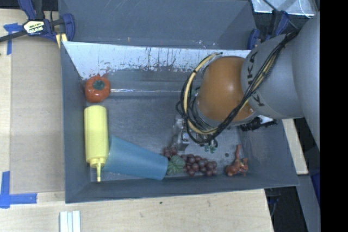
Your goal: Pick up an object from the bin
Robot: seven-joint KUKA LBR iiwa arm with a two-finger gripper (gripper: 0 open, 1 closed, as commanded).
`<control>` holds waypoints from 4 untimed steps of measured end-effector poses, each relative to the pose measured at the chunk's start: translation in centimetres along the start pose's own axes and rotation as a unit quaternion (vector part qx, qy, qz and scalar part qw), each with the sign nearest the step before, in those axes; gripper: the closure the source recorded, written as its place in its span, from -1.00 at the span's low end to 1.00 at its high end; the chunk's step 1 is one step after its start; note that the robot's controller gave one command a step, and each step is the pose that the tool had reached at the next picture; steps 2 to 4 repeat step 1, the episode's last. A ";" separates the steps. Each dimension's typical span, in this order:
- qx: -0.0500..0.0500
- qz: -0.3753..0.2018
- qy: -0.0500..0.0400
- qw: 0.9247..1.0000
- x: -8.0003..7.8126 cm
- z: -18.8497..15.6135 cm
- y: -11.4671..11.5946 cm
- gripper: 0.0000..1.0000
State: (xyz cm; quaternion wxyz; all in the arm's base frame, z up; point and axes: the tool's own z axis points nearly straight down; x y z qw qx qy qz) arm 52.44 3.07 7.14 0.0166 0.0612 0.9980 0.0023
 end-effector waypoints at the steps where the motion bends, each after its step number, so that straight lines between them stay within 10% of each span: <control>1: 0.000 -0.002 0.000 1.000 0.0 0.0 0.0 1.00; 4: 0.000 -0.002 0.000 1.000 0.0 0.0 0.0 1.00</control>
Offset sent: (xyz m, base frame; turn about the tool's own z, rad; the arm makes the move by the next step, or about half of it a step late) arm -0.0330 -0.0306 -0.0014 -0.2519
